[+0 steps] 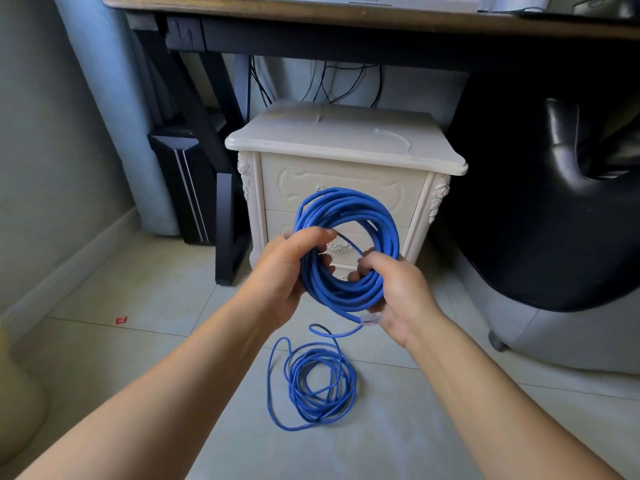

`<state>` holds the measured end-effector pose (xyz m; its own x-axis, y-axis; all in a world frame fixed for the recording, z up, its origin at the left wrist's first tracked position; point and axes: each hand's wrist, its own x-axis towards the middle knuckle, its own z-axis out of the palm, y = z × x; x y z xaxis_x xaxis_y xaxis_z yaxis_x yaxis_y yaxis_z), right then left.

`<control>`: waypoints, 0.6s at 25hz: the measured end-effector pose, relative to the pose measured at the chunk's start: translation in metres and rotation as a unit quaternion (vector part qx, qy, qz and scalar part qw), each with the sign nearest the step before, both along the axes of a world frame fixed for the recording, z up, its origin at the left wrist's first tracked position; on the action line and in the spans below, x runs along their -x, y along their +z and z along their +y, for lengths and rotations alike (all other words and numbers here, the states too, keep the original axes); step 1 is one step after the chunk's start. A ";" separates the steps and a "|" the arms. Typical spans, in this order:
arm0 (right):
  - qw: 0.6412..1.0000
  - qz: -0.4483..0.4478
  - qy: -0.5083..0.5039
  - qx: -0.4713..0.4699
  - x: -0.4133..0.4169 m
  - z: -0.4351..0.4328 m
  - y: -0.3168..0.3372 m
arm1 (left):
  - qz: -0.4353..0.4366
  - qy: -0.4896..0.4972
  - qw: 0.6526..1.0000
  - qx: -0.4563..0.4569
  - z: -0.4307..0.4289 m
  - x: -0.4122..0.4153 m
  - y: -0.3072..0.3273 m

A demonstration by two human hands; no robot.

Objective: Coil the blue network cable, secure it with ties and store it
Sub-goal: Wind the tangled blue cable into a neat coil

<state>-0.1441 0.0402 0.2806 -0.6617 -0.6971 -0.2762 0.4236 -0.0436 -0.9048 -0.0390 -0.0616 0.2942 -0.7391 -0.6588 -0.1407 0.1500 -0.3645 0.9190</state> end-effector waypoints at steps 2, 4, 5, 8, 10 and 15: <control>0.998 -0.026 0.061 0.000 -0.001 0.003 0.000 | -0.004 0.024 1.000 0.006 -0.006 0.002 -0.001; 0.990 -0.014 0.138 -0.003 0.010 0.011 0.006 | 0.010 0.019 1.000 0.011 -0.014 0.000 0.000; 0.990 -0.005 0.139 0.007 0.021 0.015 0.010 | 0.014 0.001 1.000 0.024 -0.017 -0.003 0.001; 0.995 0.100 0.015 0.008 0.053 0.019 0.018 | -0.013 -0.091 0.989 0.118 -0.018 -0.009 0.002; 0.943 0.308 0.039 -0.117 0.056 0.018 0.013 | -0.035 -0.143 0.974 0.173 -0.013 -0.011 0.002; 0.917 0.337 0.131 -0.167 0.054 0.015 0.009 | -0.106 -0.180 0.949 0.238 -0.029 -0.018 0.002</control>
